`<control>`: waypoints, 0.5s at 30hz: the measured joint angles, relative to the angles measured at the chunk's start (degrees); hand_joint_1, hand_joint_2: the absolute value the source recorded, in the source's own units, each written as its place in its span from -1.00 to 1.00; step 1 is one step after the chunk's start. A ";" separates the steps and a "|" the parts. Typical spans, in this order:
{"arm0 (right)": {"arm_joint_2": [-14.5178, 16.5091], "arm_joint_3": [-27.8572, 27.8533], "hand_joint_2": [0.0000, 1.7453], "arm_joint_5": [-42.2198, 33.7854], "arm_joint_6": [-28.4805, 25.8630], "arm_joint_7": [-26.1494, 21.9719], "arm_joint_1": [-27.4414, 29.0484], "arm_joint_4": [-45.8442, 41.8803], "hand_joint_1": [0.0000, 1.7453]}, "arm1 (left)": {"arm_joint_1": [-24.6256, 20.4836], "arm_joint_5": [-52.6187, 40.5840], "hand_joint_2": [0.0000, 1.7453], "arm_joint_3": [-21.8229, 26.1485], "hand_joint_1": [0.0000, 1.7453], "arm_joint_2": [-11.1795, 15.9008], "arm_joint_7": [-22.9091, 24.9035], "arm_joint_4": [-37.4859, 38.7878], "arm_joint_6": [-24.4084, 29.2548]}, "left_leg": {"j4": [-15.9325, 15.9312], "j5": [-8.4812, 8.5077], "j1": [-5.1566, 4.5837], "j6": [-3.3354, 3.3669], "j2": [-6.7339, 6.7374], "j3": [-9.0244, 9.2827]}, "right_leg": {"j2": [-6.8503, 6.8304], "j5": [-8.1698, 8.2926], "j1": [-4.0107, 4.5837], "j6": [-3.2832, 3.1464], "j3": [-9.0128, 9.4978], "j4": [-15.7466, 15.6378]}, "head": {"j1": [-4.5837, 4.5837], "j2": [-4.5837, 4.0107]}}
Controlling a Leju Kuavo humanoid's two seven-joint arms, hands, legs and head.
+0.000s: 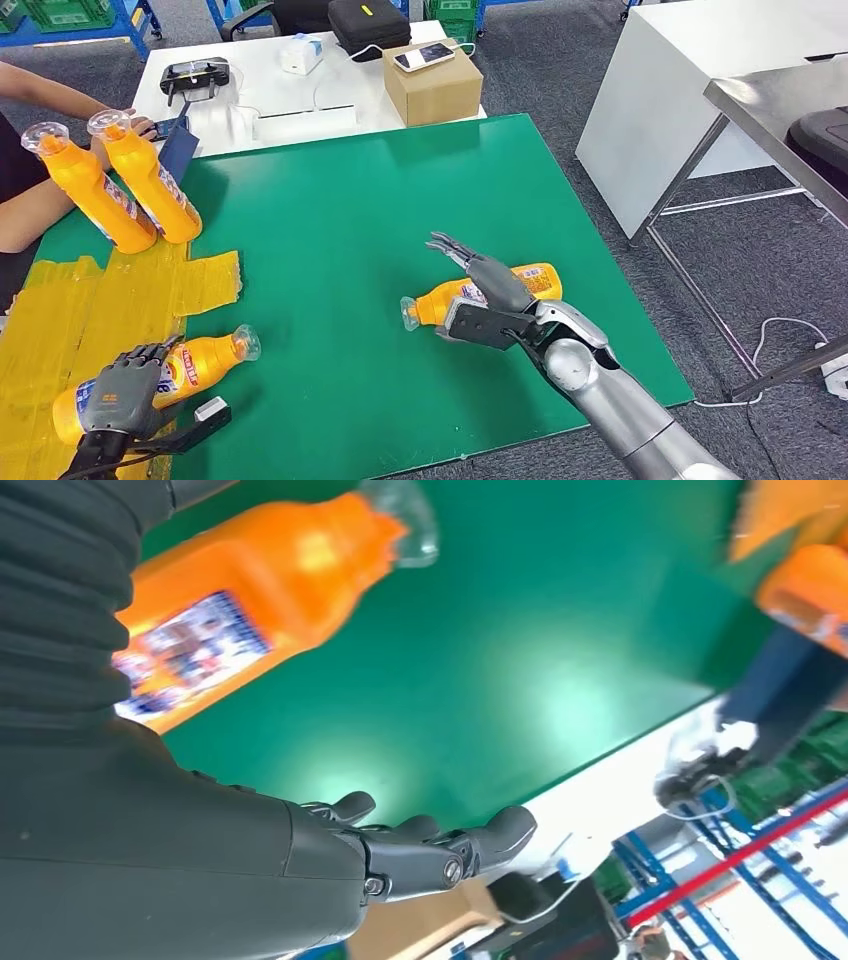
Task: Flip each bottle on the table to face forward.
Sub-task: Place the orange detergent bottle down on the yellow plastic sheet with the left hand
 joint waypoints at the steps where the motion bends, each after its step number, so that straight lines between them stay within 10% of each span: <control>1: -0.92 -0.02 1.00 0.44 0.15 0.46 -0.11 0.14 -1.00 | -0.58 0.28 1.00 -0.17 -1.00 0.15 -0.02 1.03 0.01 | -0.05 -0.08 -0.03 0.01 -0.07 0.17 | -0.08 -0.09 -0.03 -0.01 0.05 0.00 | 0.01 0.00; 15: -11.55 -1.56 1.00 1.28 5.27 3.34 -5.37 7.38 -1.00 | -2.99 13.56 1.00 -0.94 -1.00 3.97 -8.76 4.37 -2.78 | -0.17 0.60 0.00 -0.20 -0.09 0.75 | -0.02 0.27 -0.02 -0.18 0.87 0.18 | 0.01 0.00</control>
